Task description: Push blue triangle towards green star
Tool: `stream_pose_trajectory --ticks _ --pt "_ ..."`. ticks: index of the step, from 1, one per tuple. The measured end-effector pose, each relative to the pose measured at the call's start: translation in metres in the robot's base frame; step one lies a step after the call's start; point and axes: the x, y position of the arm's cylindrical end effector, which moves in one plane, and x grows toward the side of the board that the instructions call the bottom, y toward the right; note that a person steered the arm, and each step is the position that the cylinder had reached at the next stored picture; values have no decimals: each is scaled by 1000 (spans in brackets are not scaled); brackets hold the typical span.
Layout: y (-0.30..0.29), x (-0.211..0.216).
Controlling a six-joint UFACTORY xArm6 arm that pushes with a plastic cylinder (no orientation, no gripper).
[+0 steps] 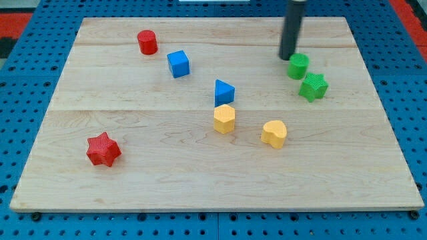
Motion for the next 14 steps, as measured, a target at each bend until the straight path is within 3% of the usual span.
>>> stream_pose_trajectory --ticks 1,2,4,5,8,10,13,14 --pt "-5 13" --pt "-70 -10" --pt "-195 56" --pt "-204 84" --pt "-136 126" --pt "-109 113" --pt "-144 80" --pt "-103 79"
